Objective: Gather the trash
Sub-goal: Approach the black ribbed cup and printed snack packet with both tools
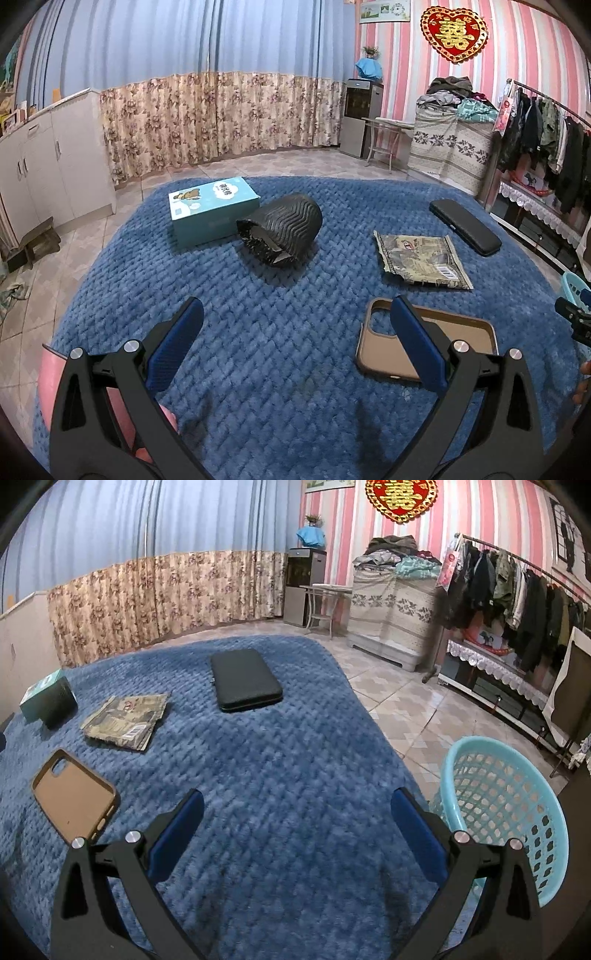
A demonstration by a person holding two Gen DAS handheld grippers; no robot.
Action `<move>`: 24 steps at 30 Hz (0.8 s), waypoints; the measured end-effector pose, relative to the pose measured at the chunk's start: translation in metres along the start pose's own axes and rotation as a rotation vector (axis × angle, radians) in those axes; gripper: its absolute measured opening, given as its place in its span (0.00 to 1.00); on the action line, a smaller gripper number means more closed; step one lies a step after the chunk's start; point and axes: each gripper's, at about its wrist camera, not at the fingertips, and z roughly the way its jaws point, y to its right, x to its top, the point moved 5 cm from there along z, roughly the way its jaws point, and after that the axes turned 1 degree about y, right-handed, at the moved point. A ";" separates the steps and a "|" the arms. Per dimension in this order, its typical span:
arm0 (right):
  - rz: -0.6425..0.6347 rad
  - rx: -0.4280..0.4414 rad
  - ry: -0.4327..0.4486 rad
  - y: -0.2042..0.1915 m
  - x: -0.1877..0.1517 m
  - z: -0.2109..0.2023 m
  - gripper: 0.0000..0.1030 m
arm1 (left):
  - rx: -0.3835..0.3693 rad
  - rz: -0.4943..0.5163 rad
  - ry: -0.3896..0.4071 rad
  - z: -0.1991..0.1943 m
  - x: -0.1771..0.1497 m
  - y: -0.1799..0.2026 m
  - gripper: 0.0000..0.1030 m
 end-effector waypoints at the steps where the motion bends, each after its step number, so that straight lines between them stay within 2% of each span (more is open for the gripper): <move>1: -0.004 0.000 0.002 -0.002 0.000 0.000 0.96 | 0.001 -0.002 -0.003 0.000 -0.001 -0.001 0.95; 12: -0.008 0.054 0.009 -0.015 0.002 0.001 0.96 | 0.012 -0.007 -0.001 0.002 -0.002 -0.007 0.95; 16: -0.048 0.027 0.016 -0.020 0.003 -0.001 0.96 | 0.017 -0.014 -0.004 0.002 -0.003 -0.010 0.95; 22: -0.004 0.074 -0.032 -0.019 0.004 0.002 0.96 | 0.026 -0.025 -0.005 0.002 -0.003 -0.018 0.95; 24: -0.012 0.062 -0.033 -0.020 0.003 0.003 0.96 | 0.029 -0.030 -0.003 0.002 -0.002 -0.020 0.95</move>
